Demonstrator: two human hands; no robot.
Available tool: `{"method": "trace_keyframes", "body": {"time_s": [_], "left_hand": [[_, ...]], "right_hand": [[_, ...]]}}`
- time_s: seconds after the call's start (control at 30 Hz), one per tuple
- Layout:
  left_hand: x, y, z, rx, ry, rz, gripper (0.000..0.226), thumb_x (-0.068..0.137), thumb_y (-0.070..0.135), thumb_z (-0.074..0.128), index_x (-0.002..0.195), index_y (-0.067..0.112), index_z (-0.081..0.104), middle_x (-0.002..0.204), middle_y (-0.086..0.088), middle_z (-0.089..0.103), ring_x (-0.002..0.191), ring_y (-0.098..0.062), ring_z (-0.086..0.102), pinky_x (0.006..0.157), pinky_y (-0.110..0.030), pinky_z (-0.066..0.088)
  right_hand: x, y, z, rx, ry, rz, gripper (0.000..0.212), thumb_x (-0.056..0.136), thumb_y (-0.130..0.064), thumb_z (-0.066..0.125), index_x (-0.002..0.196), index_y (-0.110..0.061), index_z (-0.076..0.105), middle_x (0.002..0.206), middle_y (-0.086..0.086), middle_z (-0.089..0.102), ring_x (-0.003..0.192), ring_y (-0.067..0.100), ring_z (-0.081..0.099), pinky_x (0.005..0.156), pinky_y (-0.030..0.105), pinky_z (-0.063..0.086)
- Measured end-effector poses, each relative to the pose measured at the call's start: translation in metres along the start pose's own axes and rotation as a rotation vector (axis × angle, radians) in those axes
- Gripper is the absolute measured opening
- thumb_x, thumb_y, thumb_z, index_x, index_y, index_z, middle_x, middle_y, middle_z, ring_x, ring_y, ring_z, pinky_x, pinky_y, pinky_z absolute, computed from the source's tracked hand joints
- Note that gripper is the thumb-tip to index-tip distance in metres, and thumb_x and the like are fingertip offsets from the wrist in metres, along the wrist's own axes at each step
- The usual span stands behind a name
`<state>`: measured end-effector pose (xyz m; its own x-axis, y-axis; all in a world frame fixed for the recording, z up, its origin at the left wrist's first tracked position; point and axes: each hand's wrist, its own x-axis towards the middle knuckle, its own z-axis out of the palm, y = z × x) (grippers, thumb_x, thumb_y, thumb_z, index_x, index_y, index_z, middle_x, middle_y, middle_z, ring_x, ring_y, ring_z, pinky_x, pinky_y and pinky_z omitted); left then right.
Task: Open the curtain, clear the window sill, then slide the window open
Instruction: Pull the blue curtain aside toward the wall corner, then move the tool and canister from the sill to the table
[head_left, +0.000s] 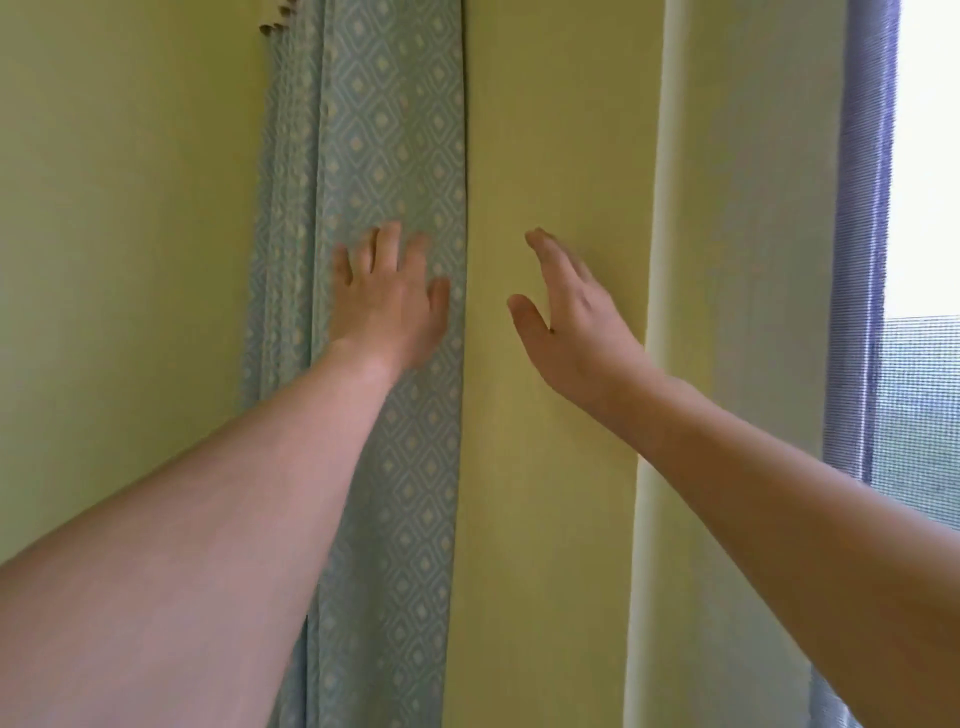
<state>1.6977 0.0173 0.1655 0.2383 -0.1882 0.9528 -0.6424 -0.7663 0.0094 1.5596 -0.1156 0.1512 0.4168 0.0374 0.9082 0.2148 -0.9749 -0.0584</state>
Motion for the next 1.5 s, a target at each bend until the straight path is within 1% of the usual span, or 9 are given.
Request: {"method": "trace_keyframes", "body": {"time_s": [0.1, 0.2, 0.4, 0.53, 0.83, 1.03, 1.17, 1.33, 1.5], "left_hand": [[-0.002, 0.032, 0.003, -0.083, 0.007, 0.062, 0.055, 0.096, 0.04, 0.038, 0.142, 0.011, 0.032, 0.151, -0.017, 0.027, 0.137, -0.038, 0.024, 0.113, -0.058, 0.012], [-0.006, 0.059, 0.007, -0.211, 0.044, 0.108, 0.056, 0.095, 0.041, 0.041, 0.142, 0.011, 0.036, 0.15, -0.015, 0.032, 0.135, -0.037, 0.029, 0.112, -0.057, 0.015], [-0.008, 0.093, -0.004, -0.478, 0.142, 0.116, 0.052, 0.095, 0.034, 0.038, 0.141, 0.008, 0.037, 0.15, -0.017, 0.032, 0.136, -0.036, 0.03, 0.11, -0.055, 0.023], [-0.002, 0.123, -0.031, -0.556, 0.198, 0.158, 0.053, 0.096, 0.034, 0.036, 0.14, 0.004, 0.038, 0.148, -0.02, 0.033, 0.135, -0.036, 0.031, 0.108, -0.052, 0.025], [-0.04, 0.218, -0.057, -0.72, 0.082, 0.332, 0.054, 0.094, 0.034, 0.038, 0.143, 0.013, 0.031, 0.153, -0.012, 0.027, 0.14, -0.03, 0.022, 0.114, -0.056, 0.011], [-0.074, 0.276, -0.073, -0.839, 0.091, 0.425, 0.054, 0.093, 0.036, 0.039, 0.141, 0.012, 0.036, 0.15, -0.013, 0.032, 0.136, -0.033, 0.029, 0.112, -0.057, 0.015], [-0.108, 0.311, -0.08, -0.874, 0.094, 0.526, 0.055, 0.094, 0.037, 0.037, 0.142, 0.01, 0.036, 0.15, -0.012, 0.033, 0.139, -0.032, 0.026, 0.113, -0.056, 0.011], [-0.16, 0.355, -0.093, -0.973, 0.073, 0.624, 0.057, 0.094, 0.038, 0.04, 0.142, 0.009, 0.037, 0.15, -0.013, 0.034, 0.14, -0.033, 0.026, 0.115, -0.055, 0.01], [-0.22, 0.394, -0.112, -1.066, 0.015, 0.724, 0.06, 0.093, 0.041, 0.035, 0.145, 0.01, 0.03, 0.154, -0.011, 0.027, 0.143, -0.031, 0.018, 0.116, -0.054, 0.008]], "right_hand": [[-0.015, -0.005, -0.028, -0.153, 0.02, -0.029, 0.057, 0.097, -0.024, 0.047, 0.149, -0.01, 0.028, 0.158, 0.007, 0.027, 0.145, 0.023, 0.027, 0.117, 0.027, 0.02], [-0.028, -0.008, -0.053, -0.297, 0.034, -0.027, 0.056, 0.096, -0.025, 0.048, 0.147, -0.011, 0.031, 0.158, 0.006, 0.029, 0.143, 0.027, 0.031, 0.116, 0.04, 0.028], [-0.061, -0.001, -0.098, -0.451, 0.122, 0.093, 0.058, 0.096, -0.025, 0.05, 0.147, -0.005, 0.033, 0.155, 0.01, 0.032, 0.144, 0.025, 0.03, 0.116, 0.041, 0.029], [-0.089, 0.001, -0.129, -0.56, 0.134, 0.186, 0.059, 0.095, -0.026, 0.051, 0.146, -0.003, 0.033, 0.155, 0.013, 0.034, 0.144, 0.027, 0.03, 0.116, 0.043, 0.03], [-0.153, -0.011, -0.2, -0.791, 0.176, 0.36, 0.059, 0.093, -0.024, 0.055, 0.144, -0.002, 0.036, 0.154, 0.016, 0.035, 0.143, 0.029, 0.032, 0.115, 0.045, 0.031], [-0.212, -0.013, -0.244, -0.916, 0.141, 0.521, 0.061, 0.093, -0.029, 0.056, 0.146, -0.009, 0.033, 0.157, 0.011, 0.031, 0.144, 0.027, 0.03, 0.115, 0.046, 0.031], [-0.252, -0.022, -0.271, -0.967, 0.152, 0.608, 0.062, 0.092, -0.026, 0.057, 0.146, -0.011, 0.031, 0.157, 0.01, 0.03, 0.145, 0.025, 0.028, 0.115, 0.048, 0.031], [-0.306, -0.039, -0.295, -1.061, 0.124, 0.684, 0.063, 0.092, -0.024, 0.058, 0.147, -0.01, 0.03, 0.157, 0.008, 0.03, 0.146, 0.022, 0.026, 0.117, 0.042, 0.027], [-0.365, -0.061, -0.319, -1.134, 0.134, 0.78, 0.065, 0.091, -0.022, 0.058, 0.148, -0.012, 0.029, 0.157, 0.008, 0.03, 0.146, 0.023, 0.026, 0.118, 0.04, 0.026]]}}
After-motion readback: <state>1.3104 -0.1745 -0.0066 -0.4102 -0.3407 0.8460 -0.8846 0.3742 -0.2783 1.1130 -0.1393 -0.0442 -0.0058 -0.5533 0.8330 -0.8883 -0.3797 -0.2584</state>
